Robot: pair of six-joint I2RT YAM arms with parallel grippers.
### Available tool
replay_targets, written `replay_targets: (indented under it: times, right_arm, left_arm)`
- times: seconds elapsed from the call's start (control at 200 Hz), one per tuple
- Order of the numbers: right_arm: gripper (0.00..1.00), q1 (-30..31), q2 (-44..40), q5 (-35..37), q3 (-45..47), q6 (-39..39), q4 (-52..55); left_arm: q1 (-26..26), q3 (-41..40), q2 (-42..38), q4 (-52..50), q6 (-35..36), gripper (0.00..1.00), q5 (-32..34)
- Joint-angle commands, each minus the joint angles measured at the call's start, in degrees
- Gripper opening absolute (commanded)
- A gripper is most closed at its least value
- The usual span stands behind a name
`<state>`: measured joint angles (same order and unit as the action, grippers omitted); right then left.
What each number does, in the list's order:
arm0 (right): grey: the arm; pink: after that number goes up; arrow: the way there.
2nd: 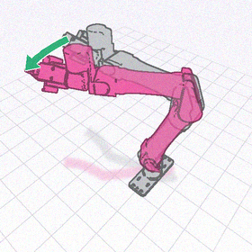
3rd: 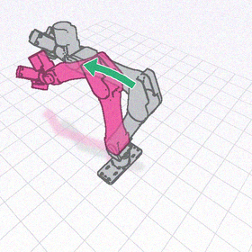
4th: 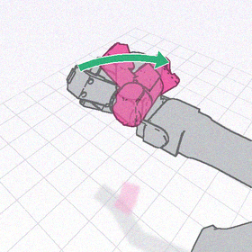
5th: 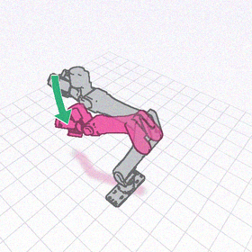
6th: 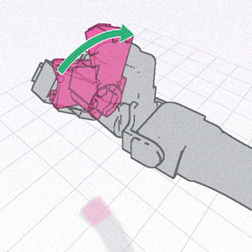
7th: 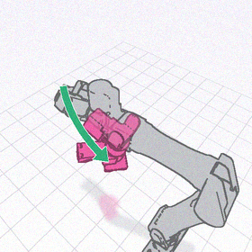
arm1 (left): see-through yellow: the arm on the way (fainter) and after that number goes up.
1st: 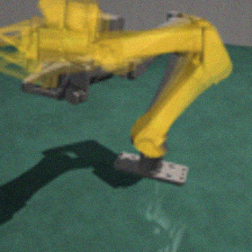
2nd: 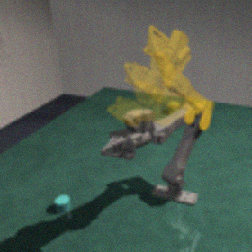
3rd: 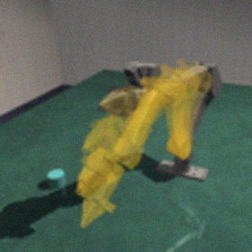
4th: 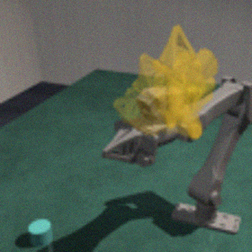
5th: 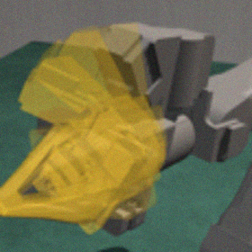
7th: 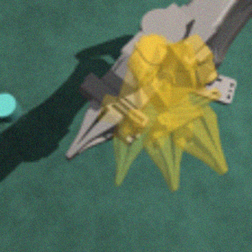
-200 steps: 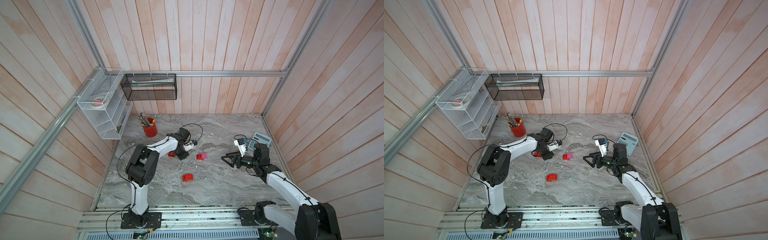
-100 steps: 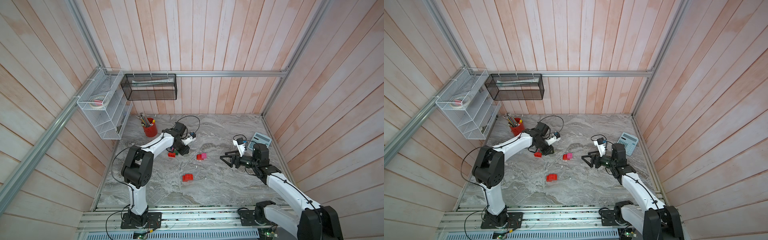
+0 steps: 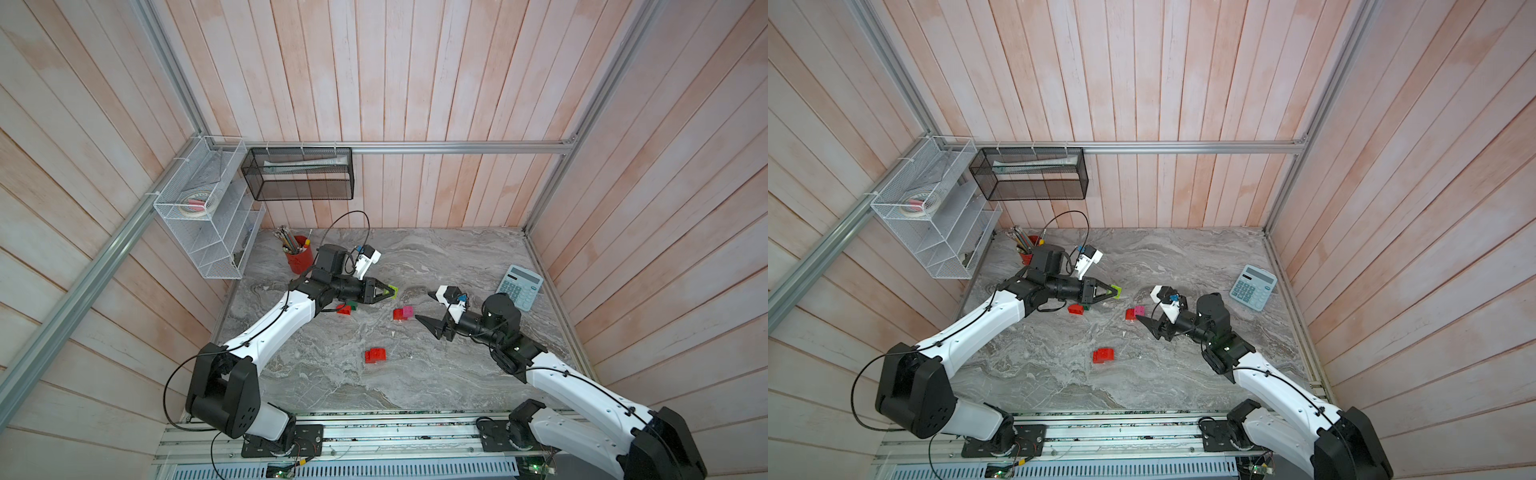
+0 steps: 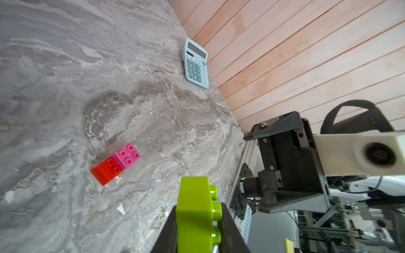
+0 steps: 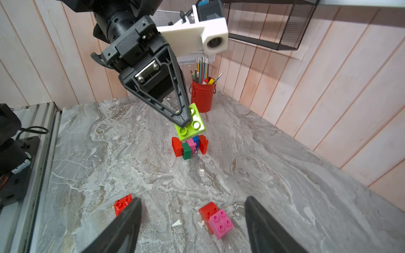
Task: Assemble the letter s with lego
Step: Adjust the lego brick at the center of the board.
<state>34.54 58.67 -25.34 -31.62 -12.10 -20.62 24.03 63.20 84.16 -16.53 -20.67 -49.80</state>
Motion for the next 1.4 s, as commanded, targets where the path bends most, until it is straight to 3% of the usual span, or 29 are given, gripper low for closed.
replay_targets:
  times: [0.0,0.205,0.49,0.77,0.915,1.03,1.395]
  right_arm:
    - [0.76,2.15,2.95,3.60,-4.09,-8.22,-0.30]
    - [0.75,4.39,9.41,6.09,-9.21,-10.85,0.13]
    - [0.65,4.56,13.86,2.39,-14.05,-11.98,1.74]
    - [0.44,4.57,15.46,0.21,-16.45,-13.21,5.23]
    - [0.27,4.57,15.47,-0.21,-17.12,-13.54,5.66]
    - [0.16,4.57,15.02,0.58,-17.60,-15.06,7.75]
    - [0.11,2.03,11.91,-0.32,-16.31,-17.44,13.49]
  left_arm:
    - [0.69,-1.66,-2.02,7.68,-8.25,0.26,-3.99]
    - [1.35,-3.78,-2.64,10.41,-10.30,0.29,-4.25]
    - [2.30,-4.20,-2.80,11.51,-10.89,0.29,-3.15]
    - [3.25,-4.18,-2.58,12.58,-11.85,0.29,-2.21]
    - [3.80,-4.43,-2.13,12.39,-11.94,0.29,-1.46]
    - [3.88,-3.84,-1.94,11.43,-11.34,0.34,-1.03]
    - [3.57,-0.30,-2.36,7.85,-7.59,0.69,0.60]
